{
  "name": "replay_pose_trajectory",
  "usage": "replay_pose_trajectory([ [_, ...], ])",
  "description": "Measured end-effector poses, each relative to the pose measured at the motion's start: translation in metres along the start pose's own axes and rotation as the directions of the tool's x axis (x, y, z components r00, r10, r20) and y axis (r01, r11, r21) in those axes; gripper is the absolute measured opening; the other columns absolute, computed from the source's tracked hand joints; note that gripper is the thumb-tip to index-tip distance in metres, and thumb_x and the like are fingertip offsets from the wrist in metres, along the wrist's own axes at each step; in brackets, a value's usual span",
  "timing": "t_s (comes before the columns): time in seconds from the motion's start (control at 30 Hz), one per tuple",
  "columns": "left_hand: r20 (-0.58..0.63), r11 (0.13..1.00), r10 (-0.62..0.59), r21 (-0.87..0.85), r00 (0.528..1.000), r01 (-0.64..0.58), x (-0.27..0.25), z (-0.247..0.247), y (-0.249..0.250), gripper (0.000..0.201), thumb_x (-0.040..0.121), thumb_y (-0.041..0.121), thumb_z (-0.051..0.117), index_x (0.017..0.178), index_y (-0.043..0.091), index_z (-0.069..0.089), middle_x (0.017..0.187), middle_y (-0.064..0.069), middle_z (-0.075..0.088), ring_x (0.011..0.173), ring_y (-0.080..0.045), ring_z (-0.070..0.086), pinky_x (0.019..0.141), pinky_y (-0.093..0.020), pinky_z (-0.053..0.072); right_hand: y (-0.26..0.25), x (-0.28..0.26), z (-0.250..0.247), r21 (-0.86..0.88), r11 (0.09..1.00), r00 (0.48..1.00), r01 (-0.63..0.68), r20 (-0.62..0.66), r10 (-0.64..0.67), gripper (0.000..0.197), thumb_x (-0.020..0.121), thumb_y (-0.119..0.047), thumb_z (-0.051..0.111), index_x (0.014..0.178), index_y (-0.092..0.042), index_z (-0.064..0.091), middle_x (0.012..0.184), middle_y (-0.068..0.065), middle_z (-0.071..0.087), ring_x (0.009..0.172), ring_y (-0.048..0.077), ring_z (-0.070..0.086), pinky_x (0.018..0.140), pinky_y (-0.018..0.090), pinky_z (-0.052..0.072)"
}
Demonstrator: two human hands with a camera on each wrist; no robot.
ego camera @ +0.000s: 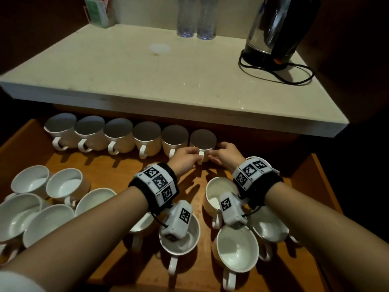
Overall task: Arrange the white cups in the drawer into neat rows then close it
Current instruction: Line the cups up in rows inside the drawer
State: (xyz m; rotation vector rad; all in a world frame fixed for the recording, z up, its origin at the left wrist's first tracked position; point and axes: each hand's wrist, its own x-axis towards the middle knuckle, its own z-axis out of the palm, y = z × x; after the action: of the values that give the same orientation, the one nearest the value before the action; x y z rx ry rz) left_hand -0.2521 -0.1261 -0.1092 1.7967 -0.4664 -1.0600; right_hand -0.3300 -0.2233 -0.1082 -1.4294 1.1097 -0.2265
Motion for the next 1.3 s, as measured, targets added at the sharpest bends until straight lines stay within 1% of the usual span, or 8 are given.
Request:
replay_pose_trajectory([
  [0.2,-0.041,0.999,0.022,0.031,0.999,-0.02,0.0,-0.01,-0.006,0.039,0.092,0.01,0.052,0.131,0.009,0.051,0.129,-0.01,0.056,0.118,-0.021,0.053,0.091,-0.029,0.043,-0.001,0.001,0.002,0.042,0.999,1.0,-0.014,-0.007,0.014,0.052,0.091,0.005,0.051,0.14,0.008,0.032,0.129,0.031,0.052,0.12,0.038,0.055,0.105,0.046,0.042],
  [0.43,-0.106,1.0,0.028,0.005,0.994,-0.028,-0.007,-0.016,-0.005,0.027,0.094,0.008,0.048,0.119,0.007,0.06,0.119,-0.011,0.062,0.111,-0.02,0.058,0.079,-0.025,0.046,-0.001,0.001,0.004,0.109,0.993,0.999,-0.043,0.001,0.043,0.068,0.091,-0.002,0.056,0.148,0.0,0.018,0.134,0.025,0.049,0.12,0.031,0.056,0.103,0.037,0.046],
  [0.63,-0.112,0.998,0.06,0.022,0.992,-0.057,-0.011,-0.019,0.007,0.021,0.093,0.005,0.047,0.107,0.004,0.063,0.088,-0.005,0.064,0.072,-0.009,0.057,0.06,-0.016,0.043,-0.005,-0.009,-0.004,0.076,0.997,0.999,-0.027,0.023,0.026,0.055,0.093,0.0,0.051,0.143,0.002,0.028,0.131,0.025,0.054,0.121,0.032,0.055,0.104,0.039,0.045],
  [0.77,-0.075,0.996,0.088,0.006,0.993,-0.088,-0.015,-0.012,0.024,0.02,0.095,0.002,0.043,0.105,0.0,0.06,0.077,-0.006,0.06,0.063,-0.011,0.054,0.044,-0.011,0.043,-0.008,-0.018,-0.029,0.099,0.995,1.0,-0.017,0.003,0.017,0.04,0.095,-0.001,0.049,0.134,0.004,0.041,0.117,0.019,0.058,0.104,0.032,0.063,0.077,0.03,0.052],
  [0.9,0.047,0.993,0.106,0.039,0.993,-0.107,-0.018,0.011,0.037,0.018,0.095,0.003,0.045,0.105,-0.001,0.059,0.074,-0.007,0.058,0.061,-0.013,0.052,0.053,-0.021,0.04,-0.005,-0.029,-0.068,0.056,0.997,0.993,0.047,-0.111,-0.041,0.025,0.096,0.0,0.044,0.119,0.007,0.053,0.074,0.007,0.055,0.061,0.016,0.054,0.055,0.02,0.047],
  [1.0,0.13,0.987,0.103,0.112,0.986,-0.118,-0.017,0.03,0.044,0.012,0.095,0.008,0.047,0.101,0.006,0.057,0.076,-0.004,0.059,0.058,-0.009,0.051,0.045,-0.014,0.038,0.003,-0.034,-0.096,0.047,0.998,0.975,0.036,-0.221,-0.025,0.015,0.094,0.001,0.046,0.102,0.003,0.059,0.066,0.01,0.055,0.055,0.017,0.053,0.048,0.02,0.047],
  [1.13,0.17,0.987,0.076,0.13,0.982,-0.099,-0.011,0.053,0.047,0.009,0.094,0.009,0.049,0.097,0.007,0.057,0.083,-0.005,0.061,0.064,-0.011,0.055,0.055,-0.019,0.042,0.017,-0.045,-0.123,0.039,0.999,0.948,0.001,-0.318,0.011,0.023,0.094,0.005,0.043,0.075,-0.003,0.055,0.065,0.012,0.053,0.055,0.018,0.052,0.049,0.023,0.048],
  [1.3,0.196,0.978,-0.016,0.205,0.98,-0.025,-0.004,0.075,0.045,0.014,0.093,0.01,0.051,0.079,0.009,0.055,0.079,-0.008,0.055,0.061,-0.018,0.052,0.055,-0.026,0.04,0.033,-0.048,-0.144,0.028,0.998,0.923,-0.05,-0.38,0.057,0.02,0.094,0.004,0.043,0.1,0.01,0.061,0.067,0.013,0.056,0.059,0.019,0.055,0.058,0.025,0.049],
])
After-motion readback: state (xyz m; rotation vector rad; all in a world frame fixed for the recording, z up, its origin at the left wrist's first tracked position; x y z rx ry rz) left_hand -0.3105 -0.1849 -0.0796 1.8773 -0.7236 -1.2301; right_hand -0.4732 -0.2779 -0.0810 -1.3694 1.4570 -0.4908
